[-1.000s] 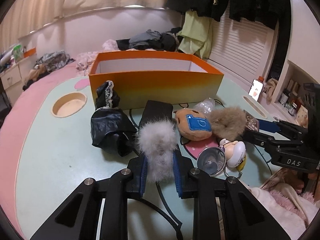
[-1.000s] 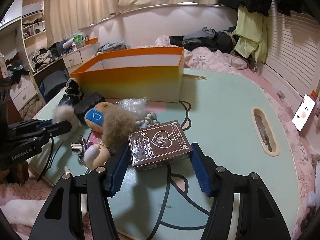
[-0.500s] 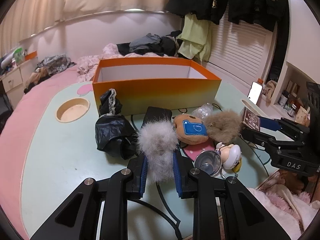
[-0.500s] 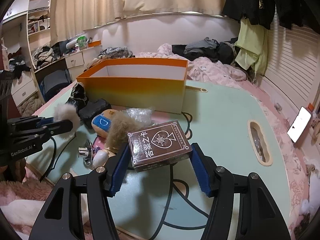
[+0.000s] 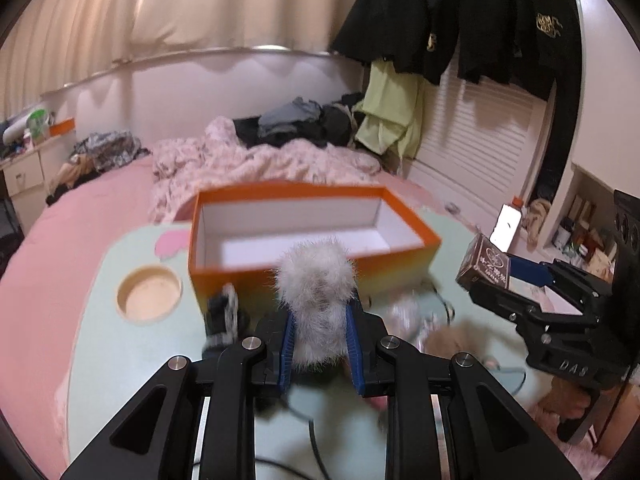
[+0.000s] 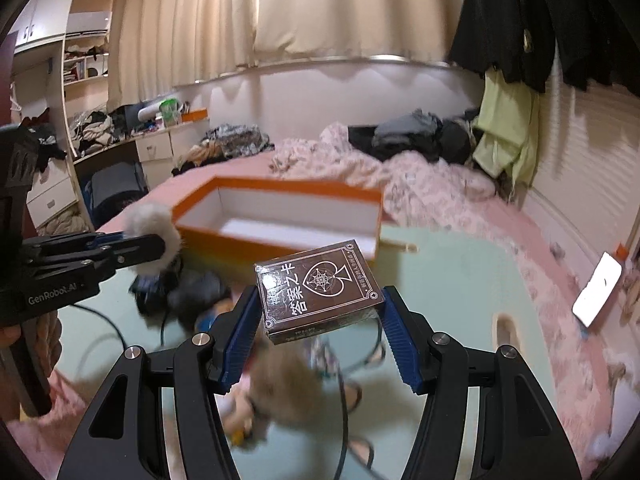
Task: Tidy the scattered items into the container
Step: 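Carry brown card and white pompom over box, release both into it, then grasp black lace cloth with left tool while right tool grasps brown pompom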
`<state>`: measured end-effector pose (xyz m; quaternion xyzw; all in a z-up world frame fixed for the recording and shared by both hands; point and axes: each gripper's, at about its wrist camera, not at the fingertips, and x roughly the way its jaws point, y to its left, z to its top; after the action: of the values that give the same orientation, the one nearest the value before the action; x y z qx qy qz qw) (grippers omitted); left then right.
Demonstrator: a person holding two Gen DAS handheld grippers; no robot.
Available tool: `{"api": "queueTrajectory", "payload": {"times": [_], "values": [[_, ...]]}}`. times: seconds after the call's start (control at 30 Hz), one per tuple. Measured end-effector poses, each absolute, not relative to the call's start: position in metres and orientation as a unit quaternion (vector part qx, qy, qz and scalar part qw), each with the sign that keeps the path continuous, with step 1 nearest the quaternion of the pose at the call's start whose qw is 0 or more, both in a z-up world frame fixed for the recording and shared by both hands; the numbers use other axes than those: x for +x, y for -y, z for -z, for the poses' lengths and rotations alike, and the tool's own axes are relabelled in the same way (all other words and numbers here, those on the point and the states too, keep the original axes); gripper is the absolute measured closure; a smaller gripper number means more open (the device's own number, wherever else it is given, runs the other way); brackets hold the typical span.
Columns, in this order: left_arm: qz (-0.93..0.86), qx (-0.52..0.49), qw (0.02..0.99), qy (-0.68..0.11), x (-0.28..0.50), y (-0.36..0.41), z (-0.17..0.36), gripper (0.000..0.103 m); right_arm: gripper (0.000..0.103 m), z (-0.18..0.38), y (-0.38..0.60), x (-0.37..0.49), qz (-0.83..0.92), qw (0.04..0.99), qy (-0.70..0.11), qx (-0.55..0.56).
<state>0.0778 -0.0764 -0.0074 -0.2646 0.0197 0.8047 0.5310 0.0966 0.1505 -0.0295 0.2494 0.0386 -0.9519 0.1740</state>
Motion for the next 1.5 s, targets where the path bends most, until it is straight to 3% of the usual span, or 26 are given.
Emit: {"api": "queueTrajectory", "payload": {"times": [0.27,0.57,0.6,0.67,0.77,0.83,0.87,0.93,1.1,1.33,1.5], "values": [[-0.818,-0.271,0.506,-0.021,0.039,0.044,-0.007,0.081,0.042,0.003,-0.129,0.051,0.955,0.173,-0.044,0.238],[-0.81,-0.319,0.491,-0.02,0.004,0.018,0.012,0.08,0.042,0.015,-0.103,0.012,0.95,0.154,-0.076,0.261],[-0.81,-0.324,0.488,-0.023,0.002,0.016,0.016,0.077,0.042,0.018,-0.102,0.008,0.948,0.153,-0.073,0.269],[-0.813,-0.328,0.48,-0.028,0.0,0.013,0.02,0.057,0.041,0.023,-0.101,0.0,0.945,0.154,-0.07,0.28],[-0.821,-0.314,0.475,-0.02,0.003,0.021,0.018,0.04,0.041,0.024,-0.102,-0.004,0.943,0.147,-0.065,0.29],[-0.822,-0.307,0.479,-0.009,0.003,0.032,0.013,0.036,0.037,0.02,-0.108,0.0,0.945,0.149,-0.049,0.286],[-0.823,-0.305,0.479,-0.002,0.002,0.038,0.011,0.034,0.031,0.018,-0.112,0.002,0.946,0.151,-0.039,0.283],[-0.824,-0.307,0.475,0.015,-0.002,0.051,0.007,0.033,0.026,0.01,-0.123,0.01,0.949,0.156,-0.016,0.274],[-0.825,-0.322,0.463,0.048,-0.006,0.088,0.008,0.033,0.025,-0.001,-0.149,0.032,0.95,0.161,0.023,0.266],[-0.81,-0.363,0.461,0.017,0.018,0.104,0.045,0.033,0.025,0.02,-0.176,0.073,0.938,0.17,0.072,0.294],[-0.802,-0.383,0.458,-0.009,0.031,0.089,0.068,0.033,0.025,0.045,-0.17,0.095,0.926,0.182,0.062,0.325]]}}
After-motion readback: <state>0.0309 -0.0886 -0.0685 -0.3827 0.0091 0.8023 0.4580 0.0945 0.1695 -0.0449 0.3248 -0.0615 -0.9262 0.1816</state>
